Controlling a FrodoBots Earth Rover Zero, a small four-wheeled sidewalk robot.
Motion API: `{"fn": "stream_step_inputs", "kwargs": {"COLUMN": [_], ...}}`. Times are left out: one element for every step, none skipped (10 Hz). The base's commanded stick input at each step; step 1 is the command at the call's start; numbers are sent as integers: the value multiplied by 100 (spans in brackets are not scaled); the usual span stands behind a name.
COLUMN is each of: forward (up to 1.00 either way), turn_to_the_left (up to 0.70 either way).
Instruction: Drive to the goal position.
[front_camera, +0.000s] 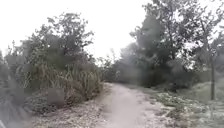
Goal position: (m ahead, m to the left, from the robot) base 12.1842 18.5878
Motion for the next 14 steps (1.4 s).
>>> {"fn": "stream_step_inputs", "kwargs": {"forward": [70,70,70,70,78,85,85,85,85,85,85,85,85,85], "turn_to_the_left": [0,0,0,0,0,0,0,0,0,0,-34,-29,0,0]}}
